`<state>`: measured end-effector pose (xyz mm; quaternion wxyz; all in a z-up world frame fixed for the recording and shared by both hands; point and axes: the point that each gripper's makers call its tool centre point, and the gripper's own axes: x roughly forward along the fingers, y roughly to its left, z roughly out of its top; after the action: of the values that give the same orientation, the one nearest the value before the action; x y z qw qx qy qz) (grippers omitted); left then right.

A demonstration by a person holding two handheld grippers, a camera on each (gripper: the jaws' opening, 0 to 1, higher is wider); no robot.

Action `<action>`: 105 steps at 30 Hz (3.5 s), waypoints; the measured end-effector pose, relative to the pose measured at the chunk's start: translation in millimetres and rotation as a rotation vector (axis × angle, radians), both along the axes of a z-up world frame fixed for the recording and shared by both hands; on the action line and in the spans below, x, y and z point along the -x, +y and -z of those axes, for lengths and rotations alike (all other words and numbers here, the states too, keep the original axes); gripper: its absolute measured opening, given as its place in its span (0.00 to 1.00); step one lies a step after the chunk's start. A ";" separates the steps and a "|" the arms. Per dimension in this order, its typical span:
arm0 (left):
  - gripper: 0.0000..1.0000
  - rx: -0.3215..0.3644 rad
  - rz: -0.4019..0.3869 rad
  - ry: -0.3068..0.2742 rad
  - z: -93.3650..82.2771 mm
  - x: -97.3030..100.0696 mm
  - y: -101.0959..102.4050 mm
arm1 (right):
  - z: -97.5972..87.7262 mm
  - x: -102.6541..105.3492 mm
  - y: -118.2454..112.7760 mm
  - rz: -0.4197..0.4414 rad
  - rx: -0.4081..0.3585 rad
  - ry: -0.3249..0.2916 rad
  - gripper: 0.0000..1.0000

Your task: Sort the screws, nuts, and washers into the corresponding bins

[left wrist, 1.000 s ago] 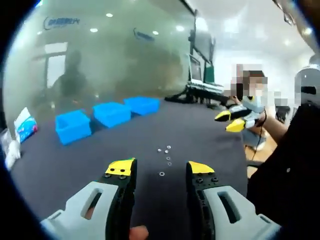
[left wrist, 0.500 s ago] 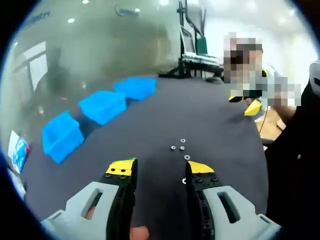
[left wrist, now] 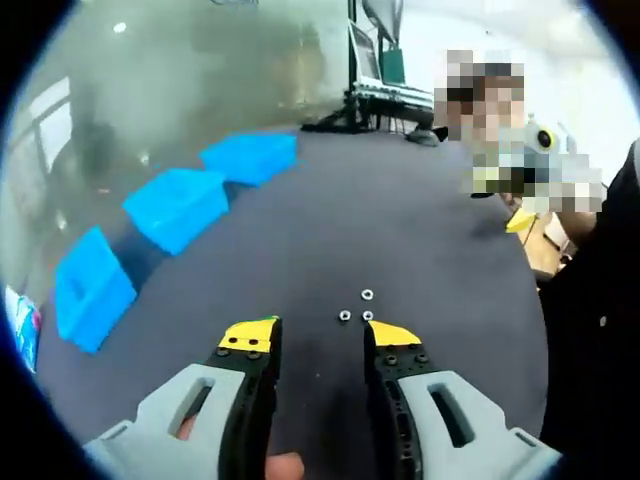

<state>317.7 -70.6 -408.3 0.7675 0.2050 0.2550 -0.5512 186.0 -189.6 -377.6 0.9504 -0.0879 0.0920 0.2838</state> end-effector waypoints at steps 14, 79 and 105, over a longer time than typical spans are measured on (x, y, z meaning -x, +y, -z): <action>0.24 -0.055 0.027 0.018 17.9 0.6 -16.0 | 0.1 0.8 -6.3 0.009 -0.006 -0.001 0.29; 0.05 0.395 -0.406 -0.101 -43.9 -7.7 28.9 | -24.2 -7.0 -10.4 0.072 -0.025 -0.079 0.29; 0.05 0.508 -0.681 -0.348 -116.1 -76.8 103.7 | -25.1 -8.8 -8.2 0.069 -0.036 -0.081 0.29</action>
<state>394.5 33.2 -292.3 0.9623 0.0042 0.0319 -0.2700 194.8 -197.8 -352.5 0.9639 -0.0793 0.0512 0.2489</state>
